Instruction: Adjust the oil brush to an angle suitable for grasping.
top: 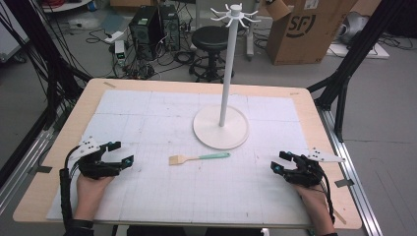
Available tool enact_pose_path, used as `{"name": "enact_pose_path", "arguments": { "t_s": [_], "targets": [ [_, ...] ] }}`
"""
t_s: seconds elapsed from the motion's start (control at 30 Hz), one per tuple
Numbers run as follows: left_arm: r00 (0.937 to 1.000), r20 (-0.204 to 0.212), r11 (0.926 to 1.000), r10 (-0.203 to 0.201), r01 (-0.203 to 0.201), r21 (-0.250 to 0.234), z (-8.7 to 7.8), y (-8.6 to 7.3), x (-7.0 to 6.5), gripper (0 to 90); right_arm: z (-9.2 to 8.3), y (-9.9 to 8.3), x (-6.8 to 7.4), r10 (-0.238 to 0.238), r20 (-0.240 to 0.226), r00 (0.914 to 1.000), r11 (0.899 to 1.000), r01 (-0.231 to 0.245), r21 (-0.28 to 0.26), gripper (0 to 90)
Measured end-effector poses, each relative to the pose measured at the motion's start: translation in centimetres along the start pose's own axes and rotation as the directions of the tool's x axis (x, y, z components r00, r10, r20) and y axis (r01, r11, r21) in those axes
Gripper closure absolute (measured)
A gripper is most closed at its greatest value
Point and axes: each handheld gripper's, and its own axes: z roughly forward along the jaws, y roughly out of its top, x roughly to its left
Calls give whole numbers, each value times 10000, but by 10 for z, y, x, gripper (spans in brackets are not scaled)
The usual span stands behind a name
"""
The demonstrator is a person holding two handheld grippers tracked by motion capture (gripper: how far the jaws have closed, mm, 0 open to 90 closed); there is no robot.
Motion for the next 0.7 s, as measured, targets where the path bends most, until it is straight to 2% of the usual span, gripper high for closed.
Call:
{"name": "enact_pose_path", "arguments": {
  "t_s": [0.03,0.13,0.17,0.4,0.43,0.47,0.5,0.7],
  "targets": [
    [9998,-12,9998,191,-191,50,0,0,-1,180,0,0,0,12,0,10000,10000,-12,-1,305],
    [9997,-138,9998,209,-208,74,1,0,-2,187,0,0,0,16,5,10000,10000,-16,12,305],
    [9995,-255,9998,183,-181,89,1,1,-2,187,0,0,0,-9,12,10000,10000,9,1,305],
    [9993,-381,10000,3,0,64,0,1,-2,186,0,0,0,40,15,10000,10000,-40,10,305],
    [9994,-343,9999,-60,63,97,0,1,-2,185,0,0,0,37,26,10000,10000,-37,11,305],
    [9991,-268,9993,-330,335,159,1,1,-2,179,0,0,0,19,26,10000,10000,-19,1,305],
    [9991,-268,9993,-330,335,159,1,1,-2,173,0,0,0,19,26,10000,10000,-19,1,305],
    [9995,229,9977,-237,251,-630,-2,5,-6,173,1,0,-1,3,17,10000,10000,-3,47,306]
  ]
}}
